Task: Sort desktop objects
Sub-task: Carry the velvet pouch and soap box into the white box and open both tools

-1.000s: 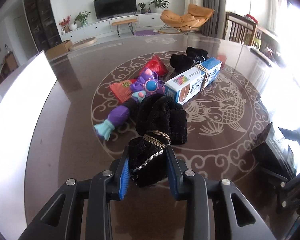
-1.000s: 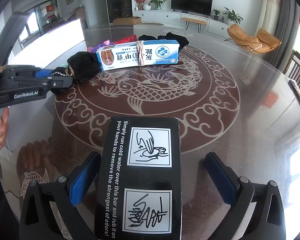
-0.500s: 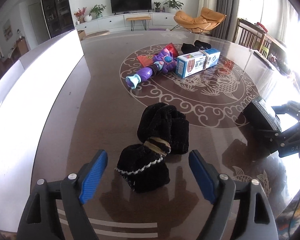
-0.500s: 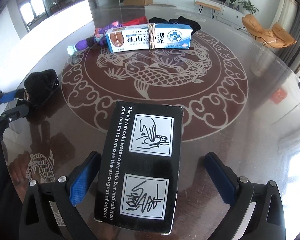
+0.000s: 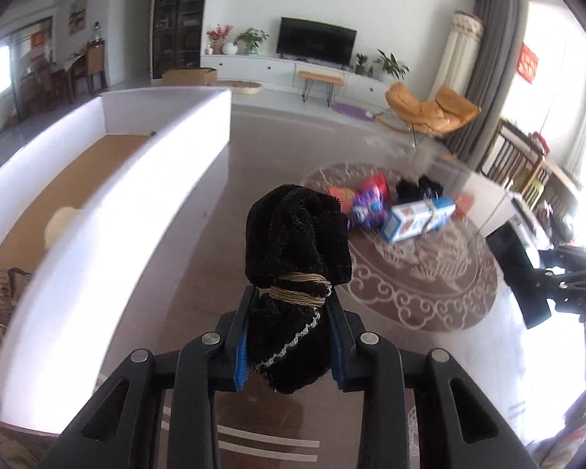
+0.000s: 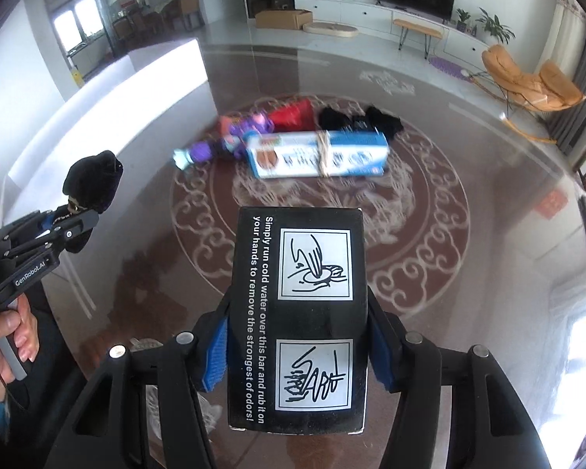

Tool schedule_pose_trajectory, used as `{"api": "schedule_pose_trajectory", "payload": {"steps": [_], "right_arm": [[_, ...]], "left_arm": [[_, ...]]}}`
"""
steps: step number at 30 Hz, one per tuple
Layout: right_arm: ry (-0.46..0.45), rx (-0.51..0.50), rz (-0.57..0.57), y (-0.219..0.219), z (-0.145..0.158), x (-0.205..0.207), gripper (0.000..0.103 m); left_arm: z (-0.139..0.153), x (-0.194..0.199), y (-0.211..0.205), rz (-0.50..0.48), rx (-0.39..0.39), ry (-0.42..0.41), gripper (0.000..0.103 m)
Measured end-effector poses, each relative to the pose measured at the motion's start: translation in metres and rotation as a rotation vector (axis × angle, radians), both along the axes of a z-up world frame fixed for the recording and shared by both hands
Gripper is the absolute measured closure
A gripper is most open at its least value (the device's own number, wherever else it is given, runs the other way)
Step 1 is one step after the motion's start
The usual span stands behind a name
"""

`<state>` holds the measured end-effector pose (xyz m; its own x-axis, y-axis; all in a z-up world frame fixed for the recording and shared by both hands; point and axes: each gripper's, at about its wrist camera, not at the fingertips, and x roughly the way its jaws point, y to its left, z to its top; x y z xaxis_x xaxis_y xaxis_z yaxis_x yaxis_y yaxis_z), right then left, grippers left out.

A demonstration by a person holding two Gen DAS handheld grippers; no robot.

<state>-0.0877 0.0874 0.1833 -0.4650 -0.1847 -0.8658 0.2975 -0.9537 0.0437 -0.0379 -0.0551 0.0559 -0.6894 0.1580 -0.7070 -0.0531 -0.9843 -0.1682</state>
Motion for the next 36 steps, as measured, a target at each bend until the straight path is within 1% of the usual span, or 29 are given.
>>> {"api": "schedule_pose_trajectory", "payload": {"steps": [2,4,5,7,9,11,13,16,18,19,20,21,22,23,25,27,28,29,31,34,36], "right_arm": [[0.036,-0.026,0.047,-0.030,0.025,-0.016,0.044],[0.069,-0.054,0.109,-0.072,0.049,-0.034,0.044],[0.085,-0.071,0.144,-0.097,0.059,-0.043,0.044],[0.112,-0.108,0.223,-0.152,0.079,-0.058,0.044],[0.135,-0.136,0.303,-0.212,0.095,-0.068,0.044],[0.148,-0.160,0.368,-0.272,0.104,-0.077,0.044],[0.142,-0.185,0.415,-0.327,0.103,-0.086,0.044],[0.164,-0.179,0.465,-0.396,0.088,-0.097,0.044],[0.154,-0.150,0.469,-0.427,0.069,-0.107,0.044],[0.134,-0.140,0.462,-0.438,0.058,-0.112,0.043],[0.097,-0.135,0.449,-0.446,0.046,-0.120,0.043],[0.057,-0.140,0.429,-0.451,0.034,-0.130,0.042],[0.021,-0.150,0.402,-0.452,0.025,-0.136,0.040],[0.001,-0.158,0.371,-0.449,0.018,-0.141,0.037],[-0.006,-0.180,0.320,-0.440,0.012,-0.147,0.019],[0.020,-0.199,0.302,-0.427,0.017,-0.148,0.015],[0.039,-0.195,0.298,-0.421,0.020,-0.146,0.015],[0.060,-0.193,0.295,-0.414,0.024,-0.143,0.014],[0.101,-0.192,0.287,-0.396,0.033,-0.138,0.008],[0.167,-0.187,0.284,-0.367,0.042,-0.124,0.008],[0.217,-0.191,0.283,-0.342,0.050,-0.111,0.008]], "left_arm": [[0.031,0.005,-0.036,0.064,0.015,0.051,0.071],[0.056,0.009,-0.077,0.137,0.015,0.085,0.071],[0.065,0.010,-0.097,0.178,0.008,0.093,0.071],[0.073,0.010,-0.137,0.259,-0.009,0.090,0.071],[0.066,0.005,-0.173,0.326,-0.004,0.049,0.071],[0.049,-0.002,-0.200,0.376,0.018,-0.011,0.071],[0.031,-0.008,-0.213,0.401,0.015,-0.064,0.071],[0.011,-0.013,-0.220,0.419,0.013,-0.119,0.070],[-0.002,-0.016,-0.222,0.423,0.017,-0.166,0.064],[-0.008,-0.019,-0.223,0.424,0.020,-0.194,0.052],[-0.013,-0.022,-0.223,0.423,0.026,-0.220,0.029],[-0.018,-0.025,-0.223,0.421,0.034,-0.235,0.016],[-0.018,-0.025,-0.221,0.408,0.038,-0.219,0.011],[-0.017,-0.025,-0.218,0.399,0.031,-0.212,0.011],[-0.019,-0.026,-0.213,0.397,0.021,-0.207,0.010],[-0.020,-0.022,-0.207,0.413,-0.001,-0.180,0.009],[-0.020,-0.019,-0.205,0.430,0.001,-0.163,0.009],[-0.020,-0.015,-0.204,0.444,0.012,-0.144,0.009],[-0.018,-0.011,-0.208,0.456,0.045,-0.106,0.009],[-0.018,-0.001,-0.203,0.454,0.057,-0.077,0.009],[-0.010,0.007,-0.193,0.438,0.047,-0.029,0.009]]}}
